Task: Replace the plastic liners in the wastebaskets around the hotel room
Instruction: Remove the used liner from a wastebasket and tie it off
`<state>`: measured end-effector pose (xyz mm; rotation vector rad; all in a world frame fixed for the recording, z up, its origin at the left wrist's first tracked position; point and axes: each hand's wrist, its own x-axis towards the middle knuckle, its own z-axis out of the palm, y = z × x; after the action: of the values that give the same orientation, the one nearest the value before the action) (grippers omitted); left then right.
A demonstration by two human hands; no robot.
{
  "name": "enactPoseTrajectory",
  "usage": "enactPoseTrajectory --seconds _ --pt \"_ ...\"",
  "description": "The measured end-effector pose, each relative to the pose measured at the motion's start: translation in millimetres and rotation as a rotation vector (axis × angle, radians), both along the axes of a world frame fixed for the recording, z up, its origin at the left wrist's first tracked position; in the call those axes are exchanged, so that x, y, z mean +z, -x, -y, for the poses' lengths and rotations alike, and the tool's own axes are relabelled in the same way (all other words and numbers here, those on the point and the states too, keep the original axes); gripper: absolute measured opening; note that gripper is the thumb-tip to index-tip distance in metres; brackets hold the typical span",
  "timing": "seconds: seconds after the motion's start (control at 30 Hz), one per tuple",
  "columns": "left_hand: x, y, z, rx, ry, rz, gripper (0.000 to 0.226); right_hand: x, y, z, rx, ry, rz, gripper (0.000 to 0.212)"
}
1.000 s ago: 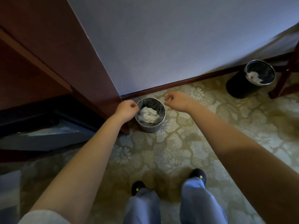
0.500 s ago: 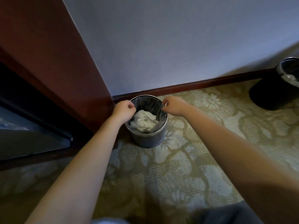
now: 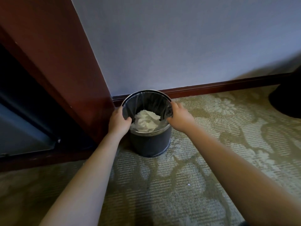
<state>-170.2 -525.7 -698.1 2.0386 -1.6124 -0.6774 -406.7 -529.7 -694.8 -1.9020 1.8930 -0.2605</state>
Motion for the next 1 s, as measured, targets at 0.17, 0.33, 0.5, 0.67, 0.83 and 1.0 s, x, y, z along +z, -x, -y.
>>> enactPoseTrajectory --seconds 0.17,0.33,0.5,0.67,0.83,1.0 --pt "-10 4 -10 0.105 0.04 -0.078 0.067 -9 4 1 -0.099 -0.103 0.156 0.056" --pt "-18 -4 -8 0.121 -0.085 -0.198 0.046 -9 6 1 -0.12 -0.21 0.31 0.048" --pt "-21 -1 -6 0.208 -0.097 -0.234 0.028 -8 3 5 -0.187 -0.218 0.424 0.032" --pt "-18 3 -10 0.176 -0.049 -0.24 0.055 -8 0 3 -0.191 -0.238 0.399 0.038" --pt "-20 -8 -13 0.119 -0.151 -0.373 0.087 -8 -3 -6 -0.229 -0.257 0.493 0.052" --pt "-18 -5 -17 0.131 -0.141 -0.471 0.093 -2 -11 -10 -0.252 -0.175 0.431 0.054"
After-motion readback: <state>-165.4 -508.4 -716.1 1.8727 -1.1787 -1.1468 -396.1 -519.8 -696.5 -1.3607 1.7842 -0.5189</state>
